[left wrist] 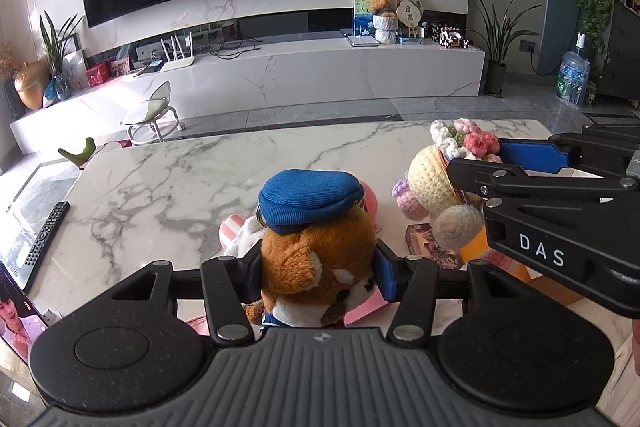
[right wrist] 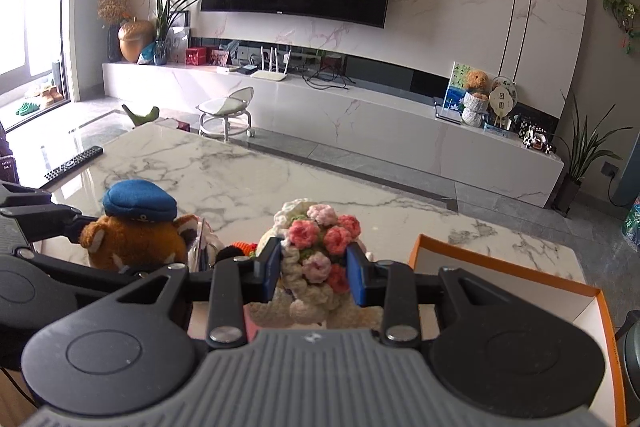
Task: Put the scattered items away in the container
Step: 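Lift the bear with the left tool while the right tool grasps the crocheted bouquet, then carry bear and bouquet over the shoebox and release both tools inside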
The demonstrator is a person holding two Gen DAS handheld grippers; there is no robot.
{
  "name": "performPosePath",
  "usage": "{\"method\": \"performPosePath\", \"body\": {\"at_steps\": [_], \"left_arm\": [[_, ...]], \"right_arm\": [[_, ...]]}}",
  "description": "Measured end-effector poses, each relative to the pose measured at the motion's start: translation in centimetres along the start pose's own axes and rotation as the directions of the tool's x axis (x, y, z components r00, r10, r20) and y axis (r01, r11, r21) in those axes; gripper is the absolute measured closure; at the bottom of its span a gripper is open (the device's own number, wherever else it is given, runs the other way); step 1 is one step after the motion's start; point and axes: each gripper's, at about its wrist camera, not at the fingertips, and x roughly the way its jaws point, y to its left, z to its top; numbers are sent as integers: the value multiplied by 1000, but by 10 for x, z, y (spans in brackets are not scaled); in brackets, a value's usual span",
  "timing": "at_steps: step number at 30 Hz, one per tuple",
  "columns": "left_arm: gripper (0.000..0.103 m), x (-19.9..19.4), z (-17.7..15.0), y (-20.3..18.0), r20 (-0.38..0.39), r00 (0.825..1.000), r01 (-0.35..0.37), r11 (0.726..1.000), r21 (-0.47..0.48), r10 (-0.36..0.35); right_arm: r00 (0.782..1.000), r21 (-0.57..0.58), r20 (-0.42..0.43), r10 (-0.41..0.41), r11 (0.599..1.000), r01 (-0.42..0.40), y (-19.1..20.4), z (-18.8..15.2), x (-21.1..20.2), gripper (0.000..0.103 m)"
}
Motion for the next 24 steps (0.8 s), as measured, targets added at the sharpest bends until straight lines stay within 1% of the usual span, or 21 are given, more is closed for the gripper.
{"method": "performPosePath", "body": {"at_steps": [5,10,16,19,24], "left_arm": [[42,-20,6,-17,50,999,17,999,28,-18],[42,-27,17,-37,86,994,63,996,59,-68],[42,-22,34,-73,122,983,116,983,144,-134],[42,-16,45,-92,130,977,146,975,170,-169],[42,-2,57,-120,131,968,186,961,205,-216]], "right_arm": [[998,22,52,-39,999,37,-13,3,-27,66],[993,53,67,-100,994,96,-37,-2,-43,66],[982,85,61,-176,982,171,-74,-9,-53,66],[977,98,50,-206,975,200,-92,-12,-52,66],[973,106,30,-230,968,226,-119,-15,-46,66]]}}
